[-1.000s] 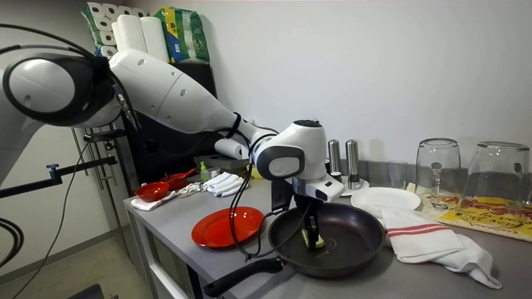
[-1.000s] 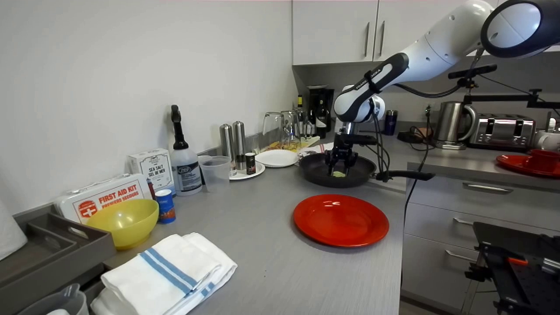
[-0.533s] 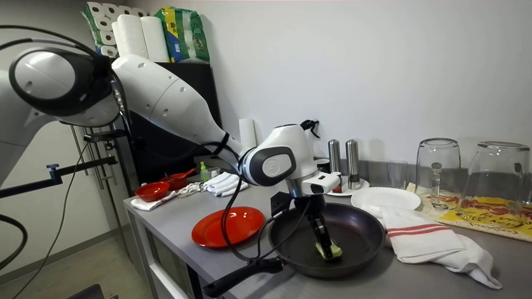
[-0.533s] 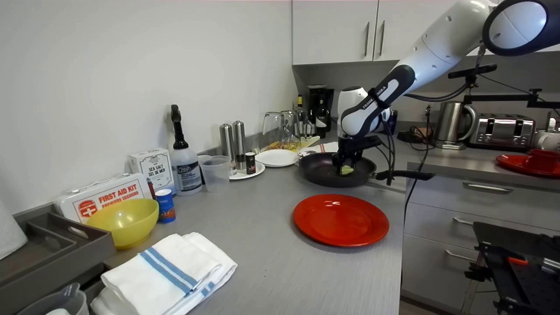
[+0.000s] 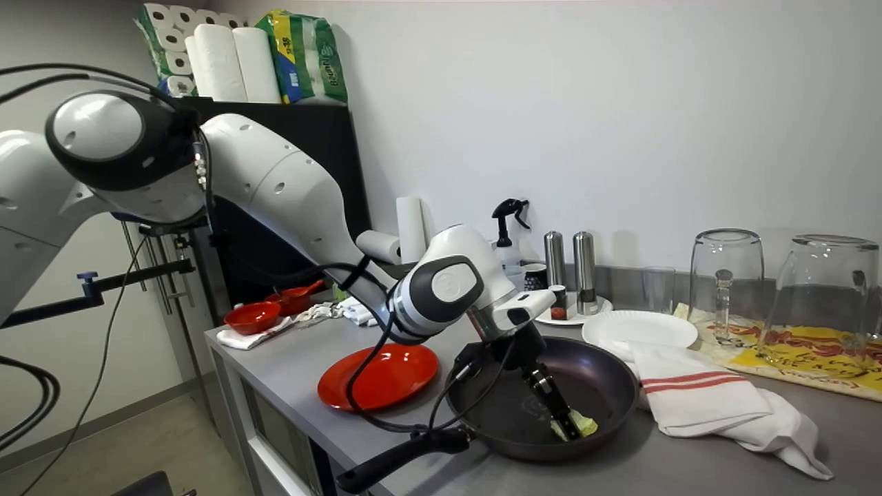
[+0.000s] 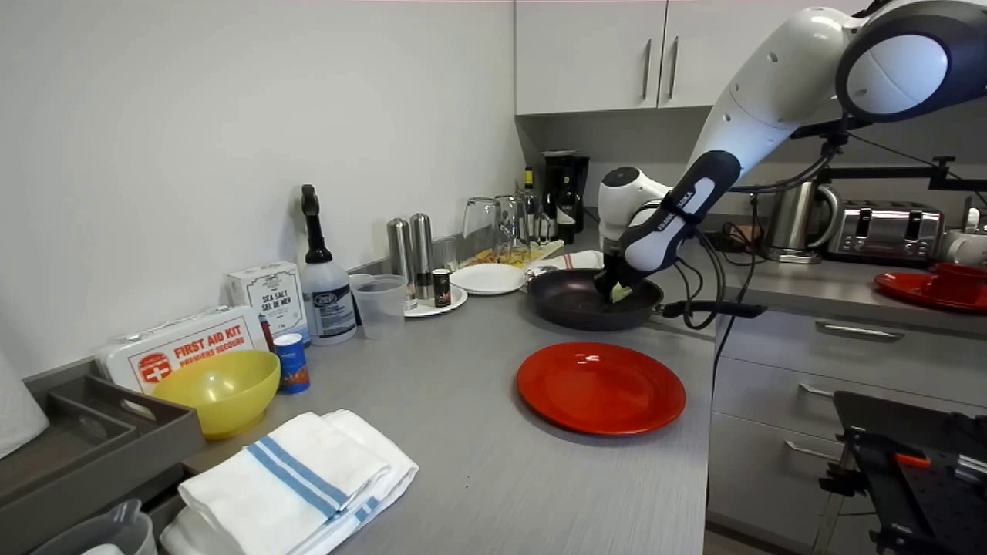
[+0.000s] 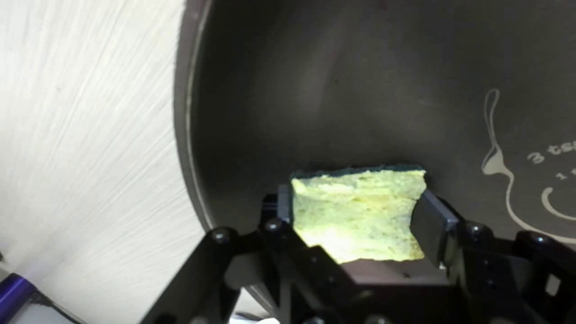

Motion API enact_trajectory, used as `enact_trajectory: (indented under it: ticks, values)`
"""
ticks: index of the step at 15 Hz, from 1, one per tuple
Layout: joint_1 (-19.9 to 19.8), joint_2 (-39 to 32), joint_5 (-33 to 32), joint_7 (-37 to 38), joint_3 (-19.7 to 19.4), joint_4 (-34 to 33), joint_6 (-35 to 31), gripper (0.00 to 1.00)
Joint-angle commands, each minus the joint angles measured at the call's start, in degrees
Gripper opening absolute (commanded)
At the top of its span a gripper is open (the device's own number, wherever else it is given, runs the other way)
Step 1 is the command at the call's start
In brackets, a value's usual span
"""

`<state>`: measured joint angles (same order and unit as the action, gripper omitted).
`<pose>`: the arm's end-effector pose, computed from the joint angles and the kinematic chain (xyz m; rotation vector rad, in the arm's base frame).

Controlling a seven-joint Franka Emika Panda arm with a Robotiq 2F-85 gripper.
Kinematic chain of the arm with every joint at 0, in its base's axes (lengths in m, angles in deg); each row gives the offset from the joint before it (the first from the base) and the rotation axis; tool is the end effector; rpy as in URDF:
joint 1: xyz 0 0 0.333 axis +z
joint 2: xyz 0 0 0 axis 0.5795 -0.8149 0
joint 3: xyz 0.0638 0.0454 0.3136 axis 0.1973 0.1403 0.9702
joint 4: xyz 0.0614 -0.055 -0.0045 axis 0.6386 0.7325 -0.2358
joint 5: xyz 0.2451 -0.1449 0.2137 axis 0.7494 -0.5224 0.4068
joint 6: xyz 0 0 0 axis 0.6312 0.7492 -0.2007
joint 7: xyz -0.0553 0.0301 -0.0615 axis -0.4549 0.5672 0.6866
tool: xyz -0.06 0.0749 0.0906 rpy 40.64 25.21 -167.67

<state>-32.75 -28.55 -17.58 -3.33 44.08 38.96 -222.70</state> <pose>0.6072 -0.2906 0.2333 2.4535 -0.9322 0.3635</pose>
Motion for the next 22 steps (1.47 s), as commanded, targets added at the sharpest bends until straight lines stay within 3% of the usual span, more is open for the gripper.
enact_trajectory:
  ticks: [1, 7, 12, 14, 17, 22]
  values:
    - [-3.81, 3.55, 5.3, -4.36, 6.7, 1.49, 5.91, 0.39]
    - [-11.99, 7.34, 16.7, -14.54, 18.64, -0.05, 15.17, 0.39]
    - [-17.04, 6.82, 26.4, -22.17, 25.84, -3.72, 24.68, 0.39]
    - [-16.53, 5.56, 26.19, -20.8, 24.89, -5.78, 27.19, 0.39]
    - [-13.51, 4.14, 20.74, -15.63, 20.8, -6.4, 23.12, 0.39]
    - [-9.79, 1.43, 14.7, -6.97, 15.17, -5.72, 7.08, 0.39]
